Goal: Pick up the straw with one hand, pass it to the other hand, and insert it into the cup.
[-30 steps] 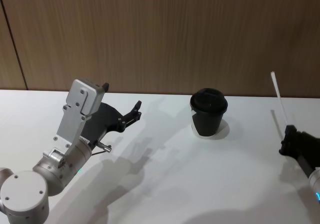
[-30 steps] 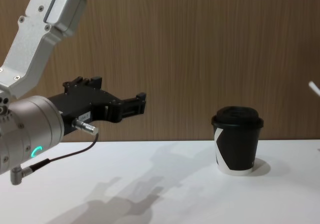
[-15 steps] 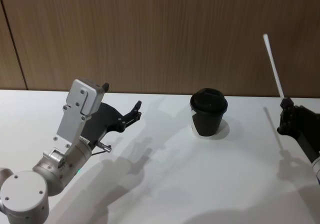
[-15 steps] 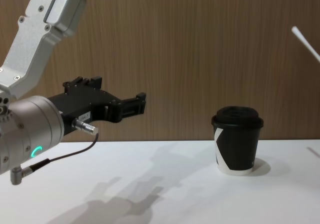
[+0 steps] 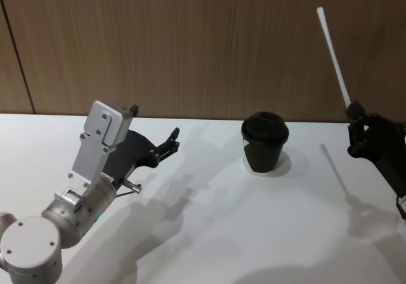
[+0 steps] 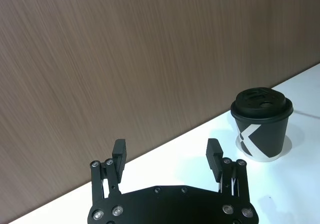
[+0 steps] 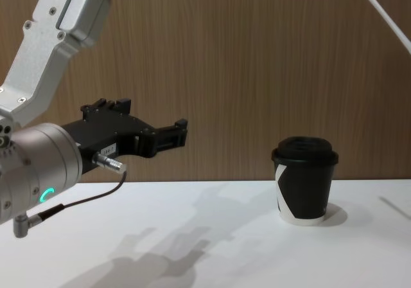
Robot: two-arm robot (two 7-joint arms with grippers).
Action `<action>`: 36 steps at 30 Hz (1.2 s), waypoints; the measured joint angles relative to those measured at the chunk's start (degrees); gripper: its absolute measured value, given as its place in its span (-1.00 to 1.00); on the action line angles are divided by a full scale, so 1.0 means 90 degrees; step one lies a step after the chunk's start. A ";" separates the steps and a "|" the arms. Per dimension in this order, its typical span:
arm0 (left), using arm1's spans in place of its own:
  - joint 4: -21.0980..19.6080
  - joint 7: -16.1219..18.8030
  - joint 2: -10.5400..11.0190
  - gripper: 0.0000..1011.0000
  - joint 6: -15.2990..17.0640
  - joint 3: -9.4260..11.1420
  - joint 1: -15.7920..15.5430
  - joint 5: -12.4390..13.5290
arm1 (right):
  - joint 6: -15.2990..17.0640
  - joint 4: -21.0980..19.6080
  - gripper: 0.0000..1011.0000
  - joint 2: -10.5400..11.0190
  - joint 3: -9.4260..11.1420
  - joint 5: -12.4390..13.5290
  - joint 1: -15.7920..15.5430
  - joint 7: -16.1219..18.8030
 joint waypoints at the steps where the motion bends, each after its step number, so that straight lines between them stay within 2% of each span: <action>1: 0.0000 0.0000 0.0000 0.98 0.0000 0.0000 0.0000 0.0000 | -0.0078 0.0011 -1.00 0.0032 -0.0006 0.0118 0.0017 0.0162; 15: 0.0000 0.0000 0.0000 0.98 0.0000 0.0000 0.0000 0.0000 | -0.0603 0.0170 -1.00 0.0278 -0.0140 0.1134 0.0177 0.1596; 16: 0.0000 0.0000 0.0000 0.98 0.0000 0.0000 0.0000 0.0000 | -0.0603 0.0170 -1.00 0.0278 -0.0140 0.1134 0.0177 0.1596; 19: 0.0000 0.0000 0.0000 0.98 0.0000 0.0000 0.0000 0.0000 | -0.0699 0.0225 -1.00 0.0333 -0.0193 0.1387 0.0222 0.1982; 34: 0.0000 0.0000 0.0000 0.98 0.0000 0.0000 0.0000 0.0000 | -0.0908 0.0443 -1.00 0.0503 -0.0514 0.2300 0.0444 0.3466; 36: 0.0000 0.0000 -0.0001 0.98 0.0000 0.0000 -0.0001 0.0000 | -0.0918 0.0461 -1.00 0.0512 -0.0550 0.2364 0.0469 0.3571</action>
